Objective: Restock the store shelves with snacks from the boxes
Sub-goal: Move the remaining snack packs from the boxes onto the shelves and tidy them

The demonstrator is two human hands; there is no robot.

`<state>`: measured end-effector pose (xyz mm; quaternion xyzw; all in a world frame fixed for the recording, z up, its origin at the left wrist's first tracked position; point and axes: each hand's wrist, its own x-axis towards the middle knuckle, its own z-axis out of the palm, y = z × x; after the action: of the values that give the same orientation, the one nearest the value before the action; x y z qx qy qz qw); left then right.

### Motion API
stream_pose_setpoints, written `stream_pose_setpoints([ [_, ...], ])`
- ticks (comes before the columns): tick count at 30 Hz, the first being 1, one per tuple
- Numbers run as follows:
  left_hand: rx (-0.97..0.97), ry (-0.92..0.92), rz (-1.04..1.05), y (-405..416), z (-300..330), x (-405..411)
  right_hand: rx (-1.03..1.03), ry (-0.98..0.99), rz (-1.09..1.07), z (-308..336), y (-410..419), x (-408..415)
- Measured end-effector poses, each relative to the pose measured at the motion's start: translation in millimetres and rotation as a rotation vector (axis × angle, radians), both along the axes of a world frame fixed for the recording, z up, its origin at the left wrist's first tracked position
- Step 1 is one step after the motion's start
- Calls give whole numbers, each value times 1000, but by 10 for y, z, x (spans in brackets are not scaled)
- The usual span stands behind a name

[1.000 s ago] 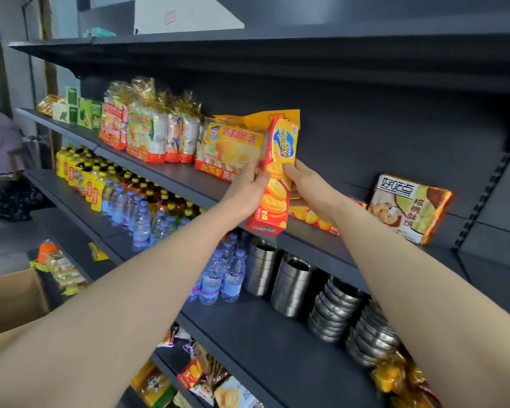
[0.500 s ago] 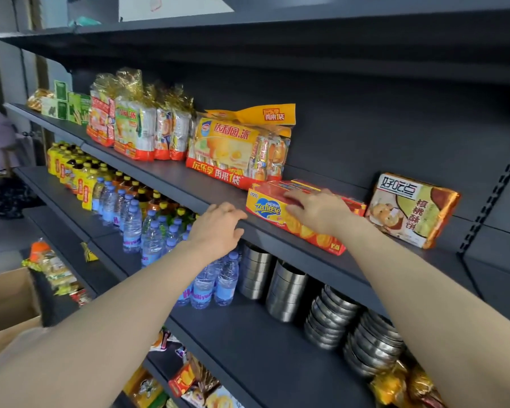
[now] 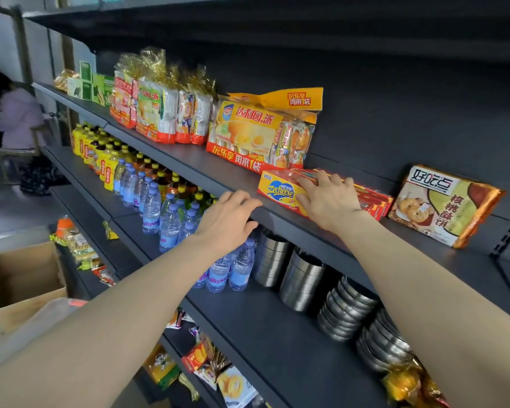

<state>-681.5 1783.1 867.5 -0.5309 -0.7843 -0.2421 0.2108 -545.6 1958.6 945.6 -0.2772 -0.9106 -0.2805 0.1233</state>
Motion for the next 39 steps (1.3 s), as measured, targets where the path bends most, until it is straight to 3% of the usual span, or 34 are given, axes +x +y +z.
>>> stream_pose_setpoints([
  [8, 16, 5, 139, -1064, -498, -230, 139, 155, 225, -446, -793, -117],
  [14, -53, -117, 334, -2200, -1532, -439, 71, 199, 487, -1616, -1639, -362],
  [20, -270, -400, 515, -3252, -2975, -288, -160, 21, 539, -3429, -2378, -484],
  [25, -411, -650, 597, -3894, -4080, 45, -438, -247, 468, -4684, -2921, -409],
  [32, -615, -960, 706, -4146, -5477, 478, -725, -559, 377, -6240, -3450, -454],
  [39, -609, -1100, 808, -4097, -6647, 557, -865, -621, 372, -7450, -3691, -702],
])
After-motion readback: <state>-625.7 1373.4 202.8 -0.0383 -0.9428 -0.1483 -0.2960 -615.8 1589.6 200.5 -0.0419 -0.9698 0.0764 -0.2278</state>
